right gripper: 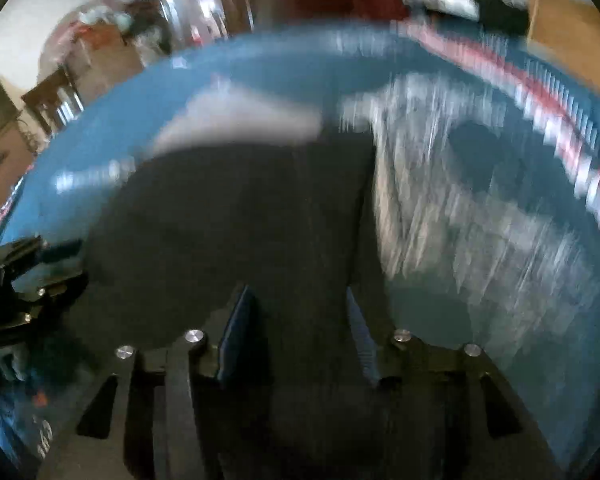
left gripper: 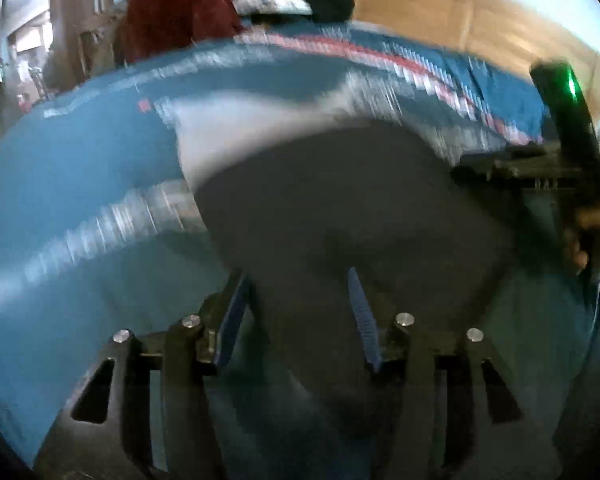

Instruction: Fold large clothes

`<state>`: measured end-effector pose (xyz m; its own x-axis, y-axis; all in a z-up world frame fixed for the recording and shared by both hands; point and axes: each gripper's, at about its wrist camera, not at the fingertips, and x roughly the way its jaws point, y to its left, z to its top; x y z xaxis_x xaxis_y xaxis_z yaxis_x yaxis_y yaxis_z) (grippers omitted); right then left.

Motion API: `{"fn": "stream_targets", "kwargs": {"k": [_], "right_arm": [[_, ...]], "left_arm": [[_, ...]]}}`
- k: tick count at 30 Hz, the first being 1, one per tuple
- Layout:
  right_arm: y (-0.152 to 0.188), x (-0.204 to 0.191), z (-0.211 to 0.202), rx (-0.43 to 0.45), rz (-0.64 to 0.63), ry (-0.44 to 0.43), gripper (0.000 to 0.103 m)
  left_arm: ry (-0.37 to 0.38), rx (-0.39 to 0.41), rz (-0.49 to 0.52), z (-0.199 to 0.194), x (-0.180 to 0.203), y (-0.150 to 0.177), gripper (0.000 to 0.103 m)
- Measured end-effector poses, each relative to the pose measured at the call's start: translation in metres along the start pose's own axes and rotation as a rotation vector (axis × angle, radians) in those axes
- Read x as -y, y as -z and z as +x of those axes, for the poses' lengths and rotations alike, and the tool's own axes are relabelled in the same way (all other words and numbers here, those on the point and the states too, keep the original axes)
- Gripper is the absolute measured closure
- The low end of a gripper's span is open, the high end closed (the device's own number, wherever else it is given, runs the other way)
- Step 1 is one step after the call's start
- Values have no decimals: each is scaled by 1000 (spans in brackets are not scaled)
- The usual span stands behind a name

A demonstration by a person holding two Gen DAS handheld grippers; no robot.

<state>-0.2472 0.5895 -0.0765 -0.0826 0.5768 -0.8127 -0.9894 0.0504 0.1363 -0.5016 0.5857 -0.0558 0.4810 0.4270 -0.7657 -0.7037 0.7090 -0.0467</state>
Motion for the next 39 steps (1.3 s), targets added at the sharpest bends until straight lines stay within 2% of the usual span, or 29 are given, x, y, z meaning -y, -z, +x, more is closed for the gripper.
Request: {"fn": "stream_targets", "kwargs": {"k": [2, 4, 5, 7, 8, 10, 12, 14, 15, 17, 20, 21, 22, 26, 30, 34, 39], "right_arm": [[13, -1, -3, 47, 1, 25, 46], [6, 0, -15, 15, 40, 44, 45], [8, 1, -35, 49, 55, 71, 45], [21, 3, -67, 101, 81, 124, 28], [36, 9, -83, 110, 129, 153, 24], [63, 16, -96, 89, 191, 175, 22], [91, 22, -91, 17, 233, 213, 22], [121, 20, -89, -45, 255, 234, 23], [127, 17, -92, -45, 242, 247, 22], [129, 7, -95, -59, 212, 277, 17], [128, 7, -92, -78, 224, 276, 5], [130, 5, -91, -68, 203, 279, 0], [135, 2, -89, -37, 176, 289, 0], [140, 2, -85, -31, 171, 292, 0], [138, 5, -82, -43, 176, 276, 0], [133, 7, -76, -51, 180, 300, 0], [138, 13, -75, -26, 224, 271, 0]], "left_arm": [[-17, -3, -26, -6, -5, -5, 44], [-56, 21, -54, -26, -1, -13, 45], [-73, 28, -58, -30, -4, -15, 45], [-111, 32, -116, -50, -5, -2, 42], [-120, 22, -138, -49, -7, 0, 41], [-161, -3, -192, -48, -15, 19, 40], [-190, -37, -242, -42, -17, 31, 40], [-191, -60, -274, -36, -18, 40, 40], [-185, -57, -281, -33, -19, 42, 38], [-185, -58, -279, -27, -15, 37, 34], [-196, -89, -224, -20, -6, 32, 16], [-181, -104, -193, -16, -2, 31, 2], [-187, -119, -175, -13, 0, 30, 0], [-240, -158, -149, -6, 5, 25, 0], [-293, -156, -129, -3, 14, 25, 0], [-289, -139, -190, -2, 8, 25, 0], [-295, -99, -193, -3, 10, 33, 0]]}}
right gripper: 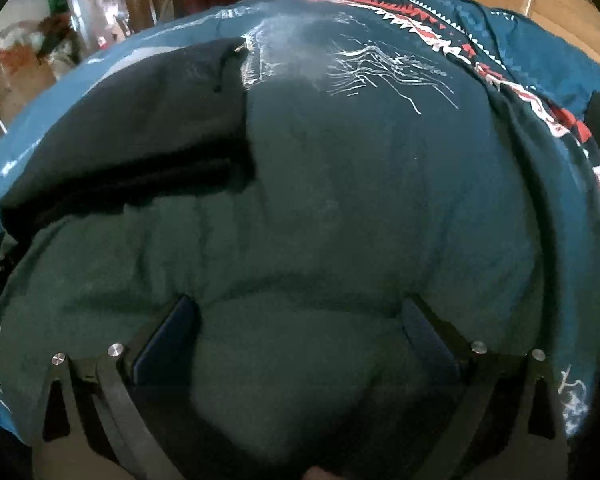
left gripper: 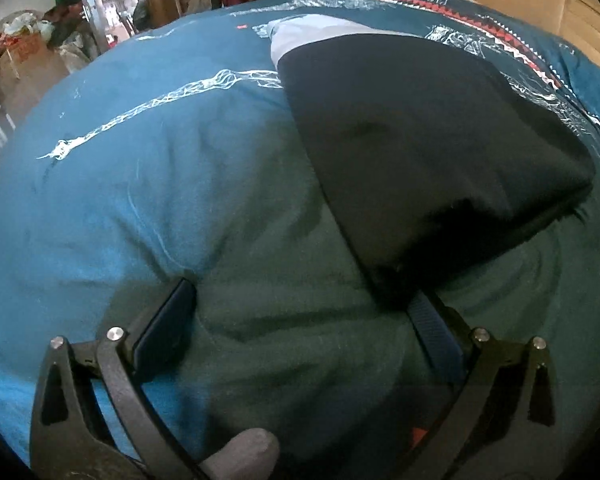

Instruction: Fold large clothes

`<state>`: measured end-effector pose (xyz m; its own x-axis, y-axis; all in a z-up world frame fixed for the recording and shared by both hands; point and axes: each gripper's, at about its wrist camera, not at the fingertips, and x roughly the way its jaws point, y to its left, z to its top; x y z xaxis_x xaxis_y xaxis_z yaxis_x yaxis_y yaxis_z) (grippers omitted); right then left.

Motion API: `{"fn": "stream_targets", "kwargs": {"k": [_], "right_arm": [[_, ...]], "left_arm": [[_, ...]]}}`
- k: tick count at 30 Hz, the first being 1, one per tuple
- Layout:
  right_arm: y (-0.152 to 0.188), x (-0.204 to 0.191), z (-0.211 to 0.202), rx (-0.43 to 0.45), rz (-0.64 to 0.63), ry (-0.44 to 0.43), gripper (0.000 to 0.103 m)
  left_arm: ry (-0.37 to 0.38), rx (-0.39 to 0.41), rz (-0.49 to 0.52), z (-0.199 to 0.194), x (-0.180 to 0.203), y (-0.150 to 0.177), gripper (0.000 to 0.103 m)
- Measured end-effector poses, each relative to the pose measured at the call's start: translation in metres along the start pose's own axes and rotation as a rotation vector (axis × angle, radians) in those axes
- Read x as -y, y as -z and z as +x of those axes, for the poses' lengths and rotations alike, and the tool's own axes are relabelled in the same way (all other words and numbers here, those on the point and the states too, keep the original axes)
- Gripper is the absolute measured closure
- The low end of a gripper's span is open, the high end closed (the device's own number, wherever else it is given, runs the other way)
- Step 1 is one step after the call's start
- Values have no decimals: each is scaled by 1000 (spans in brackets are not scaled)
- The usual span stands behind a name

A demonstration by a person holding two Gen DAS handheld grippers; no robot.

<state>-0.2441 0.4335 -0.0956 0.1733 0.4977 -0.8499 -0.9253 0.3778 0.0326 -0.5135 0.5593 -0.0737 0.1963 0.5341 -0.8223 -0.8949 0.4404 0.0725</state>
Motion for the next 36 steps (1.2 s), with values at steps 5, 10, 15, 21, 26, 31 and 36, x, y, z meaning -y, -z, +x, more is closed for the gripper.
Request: {"fn": "stream_targets", "kwargs": {"k": [5, 10, 15, 21, 26, 31, 36], "right_arm": [[-2, -1, 2, 3, -11, 6, 0], [-1, -2, 2, 6, -10, 6, 0], [-1, -1, 2, 6, -10, 6, 0], [-1, -1, 2, 6, -9, 6, 0], [-2, -2, 2, 6, -10, 7, 0], [-2, -2, 3, 7, -8, 7, 0], [-2, -2, 3, 7, -9, 6, 0]], "left_arm": [[13, 16, -8, 0, -3, 3, 0], [10, 24, -7, -1, -2, 5, 0], [10, 24, -6, -2, -4, 5, 0], [10, 25, -6, -2, -5, 5, 0], [12, 27, -7, -2, -6, 5, 0], [11, 27, -7, -2, -6, 5, 0], [11, 27, -7, -2, -6, 5, 0]]}}
